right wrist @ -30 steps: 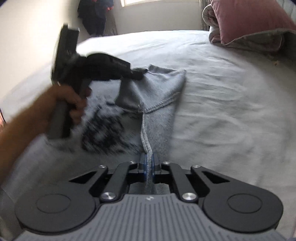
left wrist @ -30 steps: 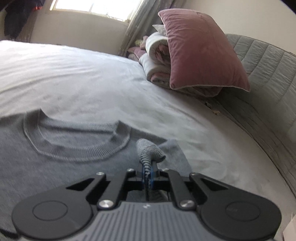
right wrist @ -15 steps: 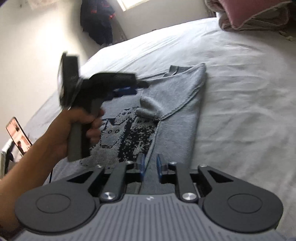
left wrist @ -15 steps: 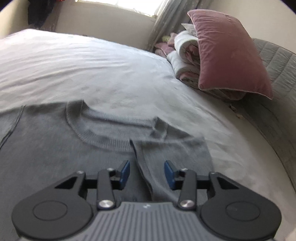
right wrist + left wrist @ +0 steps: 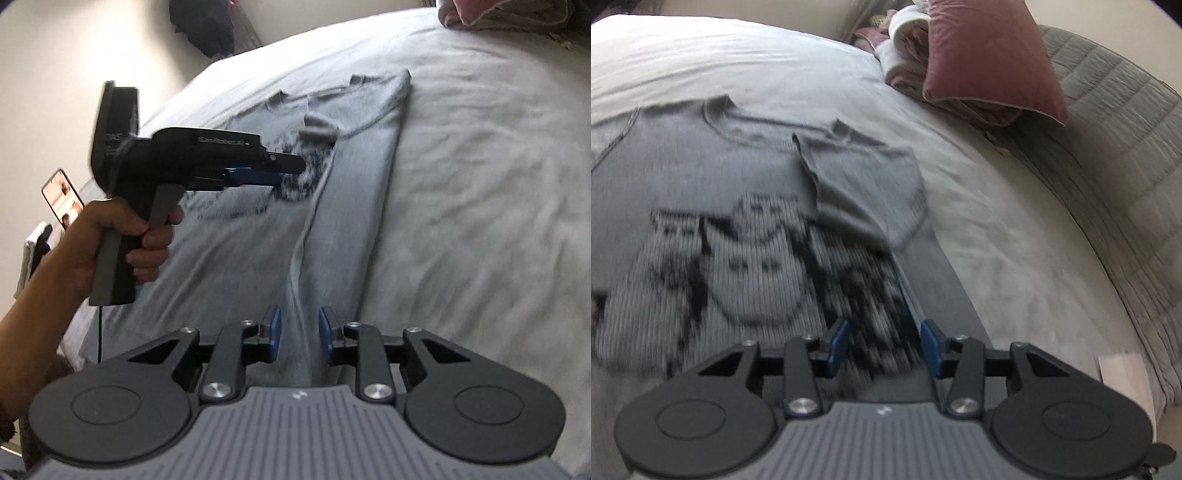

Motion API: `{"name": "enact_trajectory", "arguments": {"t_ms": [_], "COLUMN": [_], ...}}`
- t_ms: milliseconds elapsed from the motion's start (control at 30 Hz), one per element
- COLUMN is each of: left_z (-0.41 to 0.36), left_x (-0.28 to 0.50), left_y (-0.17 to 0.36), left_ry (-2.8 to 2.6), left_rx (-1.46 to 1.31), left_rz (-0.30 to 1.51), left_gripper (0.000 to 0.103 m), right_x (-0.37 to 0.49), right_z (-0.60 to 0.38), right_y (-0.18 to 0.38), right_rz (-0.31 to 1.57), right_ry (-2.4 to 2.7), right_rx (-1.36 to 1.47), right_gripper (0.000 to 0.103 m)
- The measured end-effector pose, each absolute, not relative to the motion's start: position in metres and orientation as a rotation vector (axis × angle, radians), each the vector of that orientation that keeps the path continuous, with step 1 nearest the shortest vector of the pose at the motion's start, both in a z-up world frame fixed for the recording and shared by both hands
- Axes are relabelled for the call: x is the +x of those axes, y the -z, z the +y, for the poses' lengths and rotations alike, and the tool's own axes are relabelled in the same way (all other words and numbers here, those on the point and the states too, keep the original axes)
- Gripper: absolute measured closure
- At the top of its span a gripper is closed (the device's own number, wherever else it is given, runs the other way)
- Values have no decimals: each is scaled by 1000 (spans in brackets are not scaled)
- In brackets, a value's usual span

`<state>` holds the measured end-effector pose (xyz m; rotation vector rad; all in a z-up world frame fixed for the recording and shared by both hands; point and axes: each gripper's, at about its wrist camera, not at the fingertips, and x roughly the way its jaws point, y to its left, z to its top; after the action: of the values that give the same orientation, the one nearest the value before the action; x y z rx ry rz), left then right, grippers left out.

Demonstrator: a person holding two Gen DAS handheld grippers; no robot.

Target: Fold clothes

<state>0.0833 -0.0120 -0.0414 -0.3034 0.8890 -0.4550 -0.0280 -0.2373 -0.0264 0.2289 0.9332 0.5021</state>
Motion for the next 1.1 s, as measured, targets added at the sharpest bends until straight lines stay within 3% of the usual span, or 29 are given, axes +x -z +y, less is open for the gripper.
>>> {"name": "enact_trajectory", "arguments": {"t_ms": [600,1100], "left_z": [-41,-3], "left_x": [-19,-50], "left_y": [45,41], "left_ry": [571,493], "left_rx": [-318,-308], "left_rz": [973,942], "left_gripper": [59,59], "right_x": [-82,-101], "right_z": [-227,-200], "right_y": [31,32], "right_rz": [938,980], "right_ry": [-459,-525], "right_rx": [233,191], "right_gripper": [74,72]}}
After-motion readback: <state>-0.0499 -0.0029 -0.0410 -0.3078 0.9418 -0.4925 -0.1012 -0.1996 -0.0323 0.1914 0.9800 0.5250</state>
